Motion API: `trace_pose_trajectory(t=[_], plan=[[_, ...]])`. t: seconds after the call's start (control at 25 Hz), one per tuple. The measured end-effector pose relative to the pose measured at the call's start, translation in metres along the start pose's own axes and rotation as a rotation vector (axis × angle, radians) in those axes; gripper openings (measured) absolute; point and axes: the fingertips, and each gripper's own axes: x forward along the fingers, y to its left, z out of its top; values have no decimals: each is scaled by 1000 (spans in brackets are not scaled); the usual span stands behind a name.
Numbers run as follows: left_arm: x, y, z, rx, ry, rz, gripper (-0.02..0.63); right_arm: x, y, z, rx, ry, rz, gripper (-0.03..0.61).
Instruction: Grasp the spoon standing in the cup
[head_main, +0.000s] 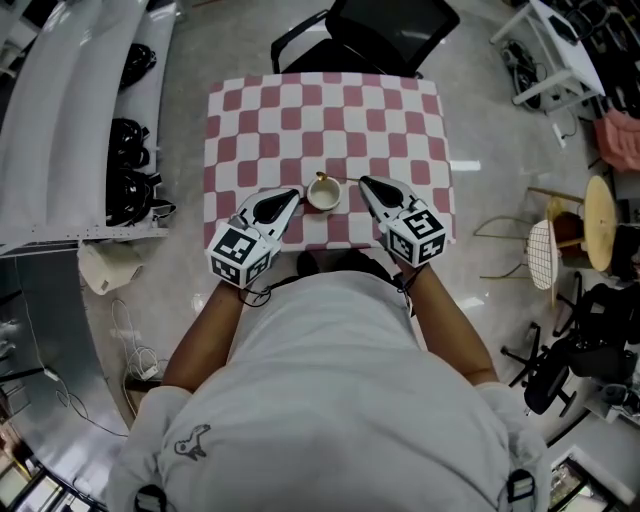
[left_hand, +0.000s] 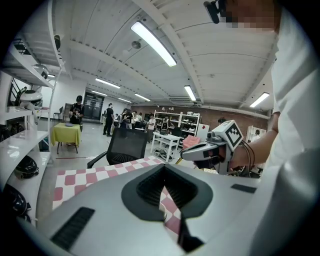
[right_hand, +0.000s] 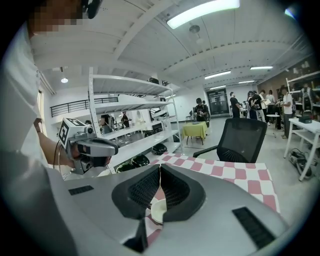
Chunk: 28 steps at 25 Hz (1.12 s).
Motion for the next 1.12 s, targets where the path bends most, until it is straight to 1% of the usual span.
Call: trace_pose_trajectory(t=[0.16, 0.36, 0.52, 0.72, 0.8, 0.96, 1.12], plan=[[-2, -5, 3, -2, -15, 15, 11, -13, 3, 5, -18, -16, 12, 35], [3, -23, 6, -3, -25, 37, 11, -34, -1, 11, -47, -39, 21, 35], [8, -45, 10, 2, -27, 63, 11, -55, -4, 11, -52, -47, 39, 34], [14, -73, 10, 37, -14, 108, 11, -83, -4, 17, -65, -82, 66, 34], [16, -86, 9, 49, -9, 113, 11, -94, -3, 17, -75, -94, 80, 34], [20, -108, 8, 16, -24, 137, 11, -115, -3, 13, -83, -107, 103, 34], [17, -134, 4, 17, -29, 168, 11, -138, 2, 6, -74, -117, 136, 34]])
